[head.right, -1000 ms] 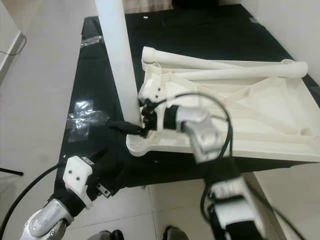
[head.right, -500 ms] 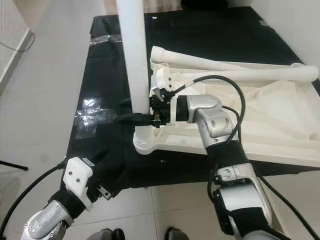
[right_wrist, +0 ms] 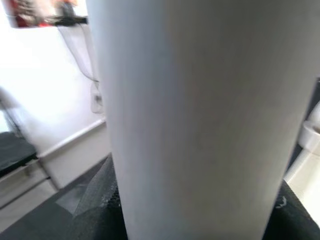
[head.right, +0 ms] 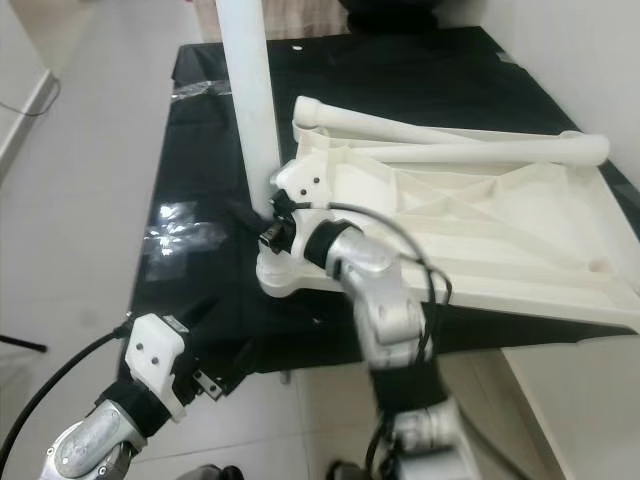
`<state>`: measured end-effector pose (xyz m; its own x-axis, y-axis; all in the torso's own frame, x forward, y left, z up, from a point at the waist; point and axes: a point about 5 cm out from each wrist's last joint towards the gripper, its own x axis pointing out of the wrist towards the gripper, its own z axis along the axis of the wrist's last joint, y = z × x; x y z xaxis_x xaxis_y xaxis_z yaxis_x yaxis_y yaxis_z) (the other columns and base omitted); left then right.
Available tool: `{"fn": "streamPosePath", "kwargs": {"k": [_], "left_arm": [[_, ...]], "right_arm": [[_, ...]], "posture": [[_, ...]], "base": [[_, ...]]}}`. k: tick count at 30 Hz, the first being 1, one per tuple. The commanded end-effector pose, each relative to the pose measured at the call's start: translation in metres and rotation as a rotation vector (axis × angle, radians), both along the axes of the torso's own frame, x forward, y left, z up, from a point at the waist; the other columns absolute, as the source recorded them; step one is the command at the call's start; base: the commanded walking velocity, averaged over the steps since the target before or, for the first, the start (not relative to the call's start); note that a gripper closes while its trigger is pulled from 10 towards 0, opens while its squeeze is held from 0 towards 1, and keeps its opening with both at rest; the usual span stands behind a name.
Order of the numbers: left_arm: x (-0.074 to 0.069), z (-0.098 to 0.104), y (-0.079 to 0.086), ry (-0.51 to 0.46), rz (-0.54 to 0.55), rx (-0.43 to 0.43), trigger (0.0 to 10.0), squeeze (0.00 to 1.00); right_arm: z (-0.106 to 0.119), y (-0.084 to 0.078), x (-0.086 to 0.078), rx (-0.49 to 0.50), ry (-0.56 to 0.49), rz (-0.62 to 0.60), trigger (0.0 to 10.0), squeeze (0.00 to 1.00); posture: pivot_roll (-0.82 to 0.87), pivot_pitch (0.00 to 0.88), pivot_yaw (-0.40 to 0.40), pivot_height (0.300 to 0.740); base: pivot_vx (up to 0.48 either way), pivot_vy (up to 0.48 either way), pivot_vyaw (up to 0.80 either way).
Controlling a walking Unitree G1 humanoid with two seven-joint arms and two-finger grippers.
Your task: Building children table
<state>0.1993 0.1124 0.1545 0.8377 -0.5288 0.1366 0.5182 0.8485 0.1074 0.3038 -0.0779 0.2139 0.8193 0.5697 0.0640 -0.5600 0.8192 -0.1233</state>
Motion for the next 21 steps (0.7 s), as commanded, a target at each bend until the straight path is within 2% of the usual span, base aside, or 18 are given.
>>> {"fn": "streamPosePath", "kwargs": {"k": [1, 6, 8, 9, 10, 11, 14, 17, 18, 19, 20, 21], "left_arm": [[0.003, -0.003, 0.001, 0.016, -0.006, 0.002, 10.0, 0.0], [0.007, -0.004, -0.002, 0.014, -0.016, -0.002, 10.0, 0.0], [0.008, -0.003, -0.001, 0.009, -0.006, -0.002, 10.0, 0.0], [0.008, -0.003, -0.001, 0.006, 0.001, -0.002, 10.0, 0.0], [0.008, -0.003, -0.001, 0.003, 0.007, -0.002, 10.0, 0.0], [0.009, -0.002, -0.001, 0.002, 0.012, -0.003, 10.0, 0.0], [0.009, -0.002, -0.001, 0.0, 0.015, -0.004, 10.0, 0.0], [0.01, -0.002, -0.001, 0.005, 0.009, -0.009, 10.0, 0.0], [0.01, -0.002, -0.001, 0.005, 0.009, -0.009, 10.0, 0.0], [0.009, -0.002, -0.001, 0.006, 0.006, -0.009, 10.0, 0.0], [0.009, -0.002, -0.002, 0.006, 0.003, -0.009, 10.0, 0.0], [0.009, -0.002, -0.002, 0.006, 0.003, -0.009, 10.0, 0.0]], "right_arm": [[-0.049, 0.002, -0.006, -0.055, 0.259, 0.025, 0.0, 0.0], [-0.038, 0.003, 0.007, -0.043, 0.21, 0.074, 0.0, 0.0], [-0.028, 0.0, 0.014, -0.035, 0.163, 0.077, 10.0, 0.0], [-0.023, -0.002, 0.016, -0.017, 0.143, 0.083, 10.0, 0.0], [-0.017, 0.0, 0.014, -0.002, 0.127, 0.122, 10.0, 0.93], [-0.012, 0.0, 0.013, 0.011, 0.112, 0.149, 10.0, 1.0], [-0.003, 0.0, 0.008, 0.033, 0.091, 0.193, 10.0, 1.0], [0.006, -0.008, 0.0, -0.032, 0.032, 0.401, 10.0, 1.0], [0.006, -0.008, 0.0, -0.032, 0.032, 0.401, 10.0, 1.0], [0.007, -0.011, -0.002, -0.067, 0.026, 0.463, 10.0, 1.0], [0.009, -0.016, -0.001, -0.102, 0.018, 0.514, 10.0, 0.29], [0.009, -0.016, -0.001, -0.102, 0.018, 0.514, 10.0, 0.29]], "posture": [[0.01, 0.22, 0.015, 0.74], [0.01, 0.21, 0.005, 0.74], [0.02, 0.212, -0.001, 0.74], [0.02, 0.212, -0.002, 0.74], [0.02, 0.212, -0.006, 0.74], [0.02, 0.213, -0.007, 0.74], [0.02, 0.216, -0.009, 0.74], [0.03, 0.217, -0.006, 0.74], [0.03, 0.217, -0.006, 0.74], [0.03, 0.218, -0.006, 0.74], [0.03, 0.217, -0.007, 0.74], [0.03, 0.217, -0.007, 0.74]], "base": [[0.0, 0.0, 0.0], [0.0, 0.0, 0.0], [0.0, 0.0, 0.0], [0.0, 0.0, 0.0], [0.0, 0.0, 0.0], [0.0, 0.0, 0.0], [0.0, 0.0, 0.0], [0.0, 0.0, 0.0], [0.0, 0.0, 0.0], [0.0, 0.0, 0.0], [0.0, 0.0, 0.0], [0.0, 0.0, 0.0]]}}
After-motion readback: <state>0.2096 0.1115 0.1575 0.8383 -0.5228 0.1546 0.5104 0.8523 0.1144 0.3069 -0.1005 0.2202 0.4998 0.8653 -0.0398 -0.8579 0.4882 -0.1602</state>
